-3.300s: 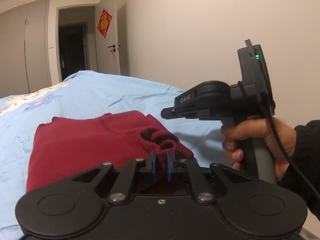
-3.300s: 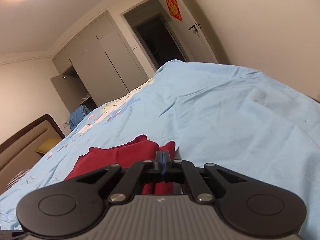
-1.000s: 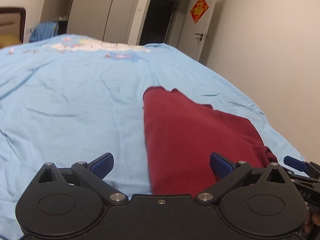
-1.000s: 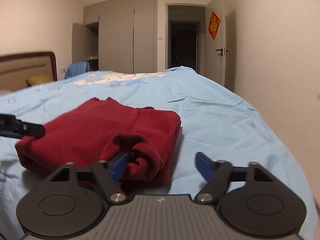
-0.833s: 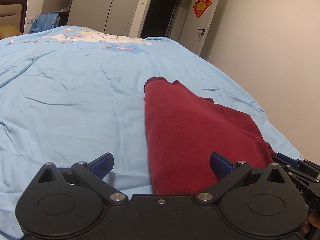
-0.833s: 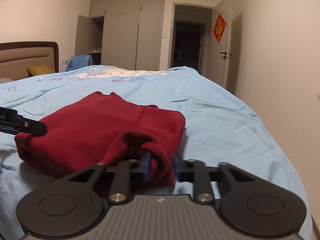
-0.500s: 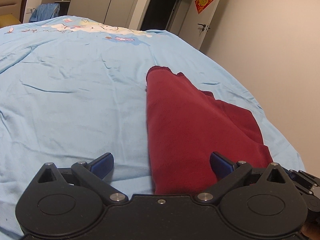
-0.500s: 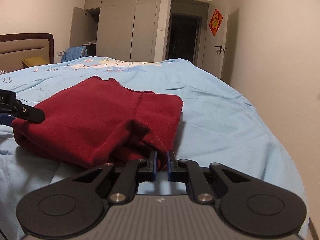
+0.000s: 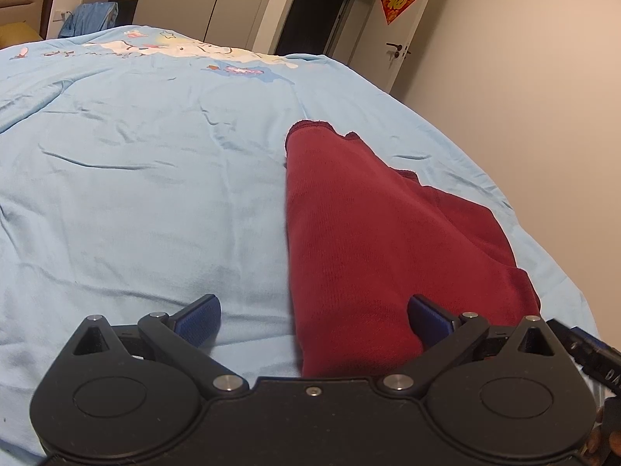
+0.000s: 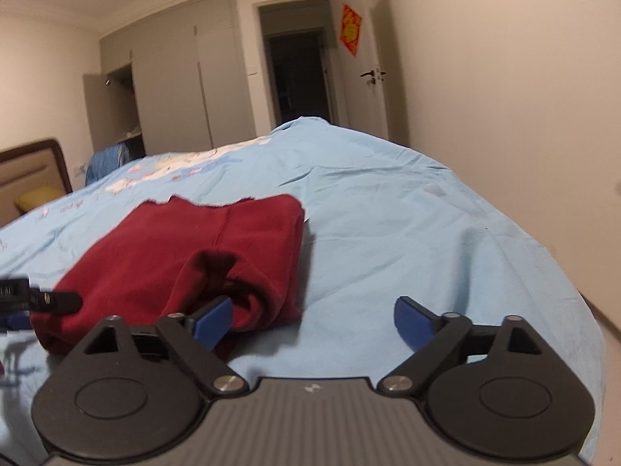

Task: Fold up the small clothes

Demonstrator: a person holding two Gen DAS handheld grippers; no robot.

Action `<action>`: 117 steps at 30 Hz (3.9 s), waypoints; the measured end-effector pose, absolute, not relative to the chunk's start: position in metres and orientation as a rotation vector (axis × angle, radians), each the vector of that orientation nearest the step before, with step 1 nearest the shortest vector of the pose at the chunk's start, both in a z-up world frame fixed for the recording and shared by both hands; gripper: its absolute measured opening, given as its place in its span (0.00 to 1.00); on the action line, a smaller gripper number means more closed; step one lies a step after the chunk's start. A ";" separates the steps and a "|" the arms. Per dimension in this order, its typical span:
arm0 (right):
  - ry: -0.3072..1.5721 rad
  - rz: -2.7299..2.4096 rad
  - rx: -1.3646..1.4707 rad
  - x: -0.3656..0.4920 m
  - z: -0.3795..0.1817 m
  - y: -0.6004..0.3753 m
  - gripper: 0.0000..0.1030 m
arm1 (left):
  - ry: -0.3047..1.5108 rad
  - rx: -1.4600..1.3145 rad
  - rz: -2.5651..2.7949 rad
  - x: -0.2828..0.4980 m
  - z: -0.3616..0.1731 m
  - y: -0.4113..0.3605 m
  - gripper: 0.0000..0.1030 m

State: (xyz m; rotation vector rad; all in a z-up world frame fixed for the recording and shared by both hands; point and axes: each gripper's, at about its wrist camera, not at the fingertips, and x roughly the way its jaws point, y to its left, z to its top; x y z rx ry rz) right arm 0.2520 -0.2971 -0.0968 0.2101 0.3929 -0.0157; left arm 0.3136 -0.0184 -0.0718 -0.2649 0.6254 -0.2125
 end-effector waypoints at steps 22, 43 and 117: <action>0.499 0.027 0.211 0.386 -0.109 -0.282 0.94 | 0.636 -0.199 -0.217 0.312 -0.077 -0.029 0.99; 0.422 0.028 0.218 0.370 -0.119 -0.283 0.96 | 0.641 -0.266 -0.172 0.386 -0.057 -0.003 1.00; 0.346 0.171 0.190 0.357 -0.116 -0.274 0.25 | 0.679 -0.144 -0.259 0.385 -0.059 -0.040 0.56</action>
